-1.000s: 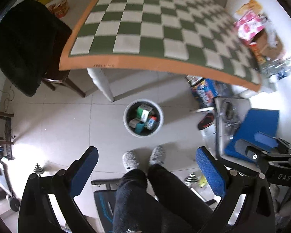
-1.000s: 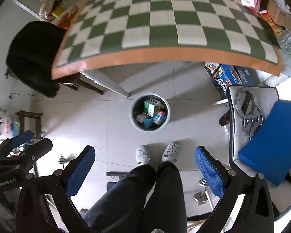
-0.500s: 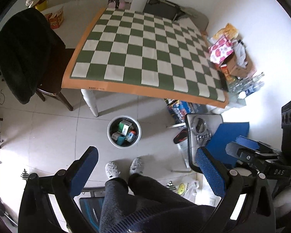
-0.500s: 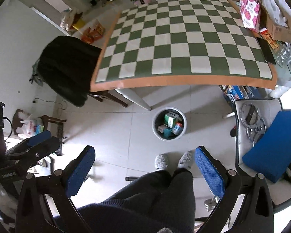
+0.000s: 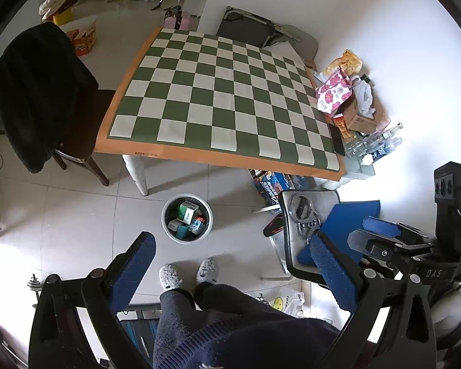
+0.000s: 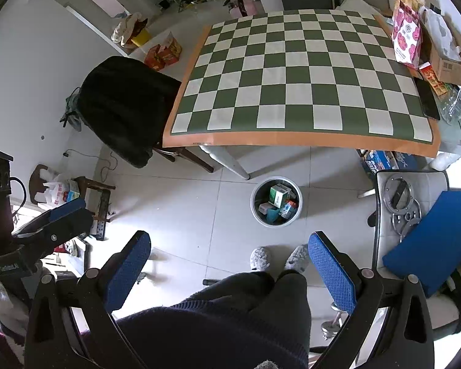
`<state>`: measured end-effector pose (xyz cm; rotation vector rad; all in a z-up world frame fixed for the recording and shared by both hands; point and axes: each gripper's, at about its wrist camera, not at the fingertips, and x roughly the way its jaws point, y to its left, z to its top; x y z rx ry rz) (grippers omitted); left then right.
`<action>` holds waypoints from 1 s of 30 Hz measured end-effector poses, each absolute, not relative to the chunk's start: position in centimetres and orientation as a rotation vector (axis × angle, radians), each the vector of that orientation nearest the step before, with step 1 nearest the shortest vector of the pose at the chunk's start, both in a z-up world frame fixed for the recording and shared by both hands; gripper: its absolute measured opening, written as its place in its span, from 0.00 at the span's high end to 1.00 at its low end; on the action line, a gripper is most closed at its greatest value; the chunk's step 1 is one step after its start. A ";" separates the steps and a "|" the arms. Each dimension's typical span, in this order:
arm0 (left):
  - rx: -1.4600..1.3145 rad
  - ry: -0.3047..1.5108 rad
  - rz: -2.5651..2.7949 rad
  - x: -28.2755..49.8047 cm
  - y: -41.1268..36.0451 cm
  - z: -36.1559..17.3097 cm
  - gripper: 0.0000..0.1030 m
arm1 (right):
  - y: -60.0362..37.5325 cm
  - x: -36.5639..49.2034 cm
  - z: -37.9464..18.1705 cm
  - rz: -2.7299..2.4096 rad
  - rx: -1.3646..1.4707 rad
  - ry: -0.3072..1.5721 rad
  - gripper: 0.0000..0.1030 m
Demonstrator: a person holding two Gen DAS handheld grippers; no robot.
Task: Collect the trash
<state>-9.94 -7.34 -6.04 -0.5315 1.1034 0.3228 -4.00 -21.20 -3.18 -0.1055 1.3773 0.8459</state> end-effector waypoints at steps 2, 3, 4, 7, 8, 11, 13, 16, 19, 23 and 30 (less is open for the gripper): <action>-0.533 1.103 0.319 -9.9 -7.6 -6.0 0.00 | -21.2 -4.1 -3.1 0.840 -0.108 1.374 0.00; -0.534 1.103 0.317 -10.0 -7.6 -6.1 0.00 | -21.3 -4.2 -3.0 0.842 -0.108 1.375 0.00; -0.536 1.104 0.313 -9.9 -7.7 -6.1 0.00 | -21.3 -4.2 -2.8 0.842 -0.110 1.376 0.00; -0.539 1.107 0.306 -10.0 -8.0 -6.1 0.00 | -21.2 -4.2 -2.8 0.840 -0.108 1.379 0.00; -0.540 1.108 0.304 -10.0 -8.0 -6.1 0.00 | -21.3 -4.2 -2.9 0.841 -0.107 1.381 0.00; -0.541 1.113 0.299 -10.0 -8.2 -6.2 0.00 | -21.8 -4.3 -2.7 0.849 -0.115 1.386 0.00; -0.543 1.117 0.297 -10.0 -8.3 -6.3 0.00 | -22.0 -4.4 -2.6 0.853 -0.117 1.390 0.00; -0.543 1.124 0.294 -10.1 -8.5 -6.4 0.00 | -22.3 -4.3 -2.8 0.854 -0.118 1.401 0.00; -0.545 1.130 0.292 -10.0 -8.6 -6.6 0.00 | -22.1 -4.3 -3.2 0.857 -0.125 1.409 0.00; -0.546 1.132 0.292 -9.9 -8.7 -6.8 0.00 | -21.9 -4.2 -3.3 0.858 -0.132 1.417 0.00; -0.546 1.123 0.298 -9.8 -9.0 -6.6 0.00 | -21.9 -4.0 -3.3 0.856 -0.129 1.413 0.00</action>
